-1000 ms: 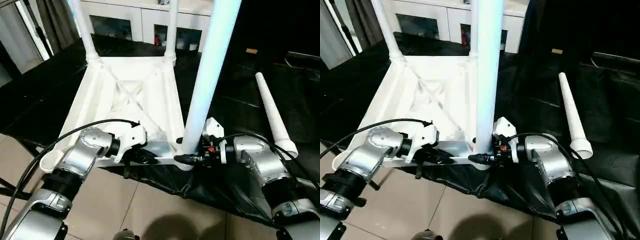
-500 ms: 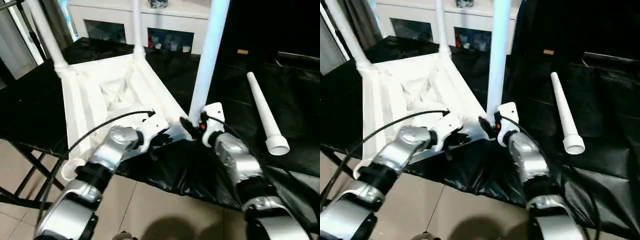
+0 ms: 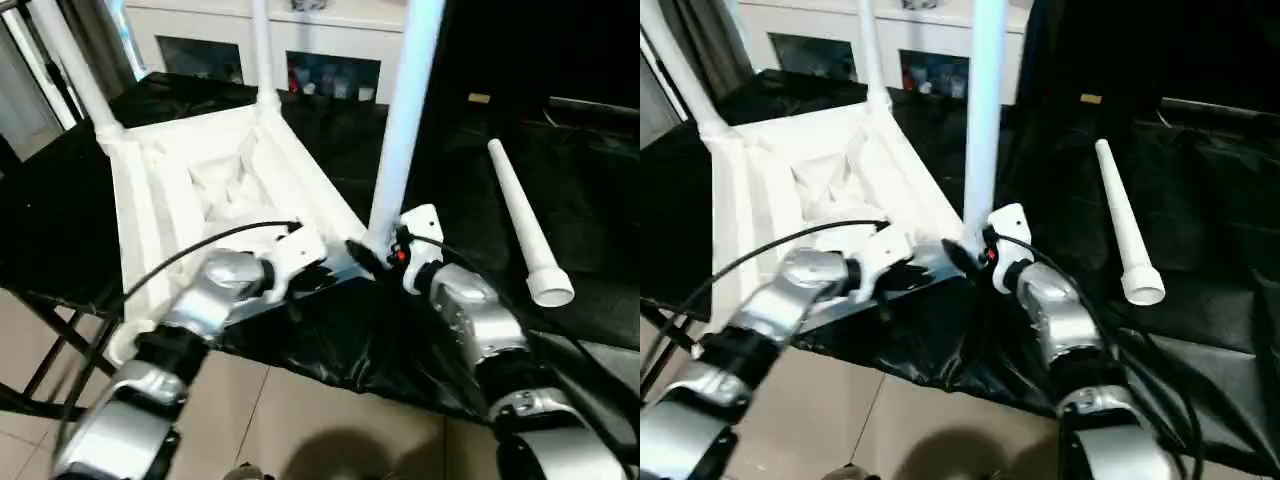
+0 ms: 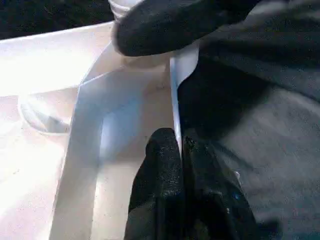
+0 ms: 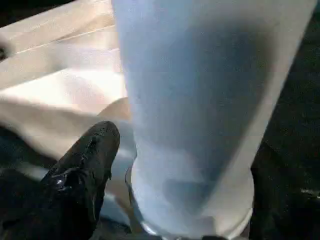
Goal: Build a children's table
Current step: Rotate leg to tighten
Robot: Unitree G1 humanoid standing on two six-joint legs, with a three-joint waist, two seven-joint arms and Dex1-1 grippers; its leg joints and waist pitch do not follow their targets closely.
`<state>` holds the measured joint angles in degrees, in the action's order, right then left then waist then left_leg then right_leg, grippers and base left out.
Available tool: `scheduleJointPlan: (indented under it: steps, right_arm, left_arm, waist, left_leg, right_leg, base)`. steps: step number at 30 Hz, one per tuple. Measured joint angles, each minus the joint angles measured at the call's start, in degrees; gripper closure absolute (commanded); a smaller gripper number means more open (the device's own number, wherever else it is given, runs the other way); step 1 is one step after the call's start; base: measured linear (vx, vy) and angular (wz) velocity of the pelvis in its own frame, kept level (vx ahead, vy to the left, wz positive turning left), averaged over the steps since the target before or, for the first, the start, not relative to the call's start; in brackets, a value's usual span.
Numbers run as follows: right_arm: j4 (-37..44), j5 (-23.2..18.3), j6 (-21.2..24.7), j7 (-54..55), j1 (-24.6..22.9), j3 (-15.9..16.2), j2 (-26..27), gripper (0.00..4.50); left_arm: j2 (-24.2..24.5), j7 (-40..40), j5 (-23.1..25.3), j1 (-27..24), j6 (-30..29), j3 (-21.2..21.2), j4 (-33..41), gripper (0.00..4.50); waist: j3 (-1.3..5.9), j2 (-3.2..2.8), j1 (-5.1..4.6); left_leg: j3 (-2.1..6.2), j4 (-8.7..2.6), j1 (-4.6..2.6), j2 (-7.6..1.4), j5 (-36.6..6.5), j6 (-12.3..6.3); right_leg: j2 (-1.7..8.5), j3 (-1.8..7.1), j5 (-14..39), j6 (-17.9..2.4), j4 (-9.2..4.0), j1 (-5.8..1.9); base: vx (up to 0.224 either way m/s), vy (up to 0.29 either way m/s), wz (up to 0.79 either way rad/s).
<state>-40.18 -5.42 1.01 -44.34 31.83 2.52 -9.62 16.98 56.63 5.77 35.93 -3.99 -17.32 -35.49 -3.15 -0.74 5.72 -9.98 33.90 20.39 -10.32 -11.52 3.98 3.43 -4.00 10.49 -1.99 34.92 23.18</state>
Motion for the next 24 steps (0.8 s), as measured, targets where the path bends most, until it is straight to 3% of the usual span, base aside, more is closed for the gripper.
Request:
scheduleJointPlan:
  steps: [10, 24]
  right_arm:
    - [4.11, -1.55, 0.05, -23.61, -0.96, 6.59, -8.58, 0.66]
    - [3.98, -1.24, 0.78, -26.87, -0.42, 6.91, -8.93, 1.67]
  left_arm:
    - [6.21, 12.94, -3.21, -1.07, 2.83, -0.49, 1.03, 4.50]
    - [7.11, 15.64, -3.63, -1.22, 3.82, -0.55, 0.93, 4.50]
  waist:
    - [-0.01, 0.11, 1.51]
    - [-0.04, 0.20, 2.28]
  left_leg:
    - [-0.01, 0.09, 0.23, -0.02, 0.13, -0.39]
    - [-0.02, 0.11, 0.19, -0.05, 0.10, -0.31]
  right_leg:
    - [0.01, -0.06, 0.17, -0.16, 0.04, 0.18]
    - [0.01, -0.07, 0.17, -0.15, 0.10, 0.18]
  base:
    - [0.000, 0.000, 0.00]
    - [0.000, 0.000, 0.00]
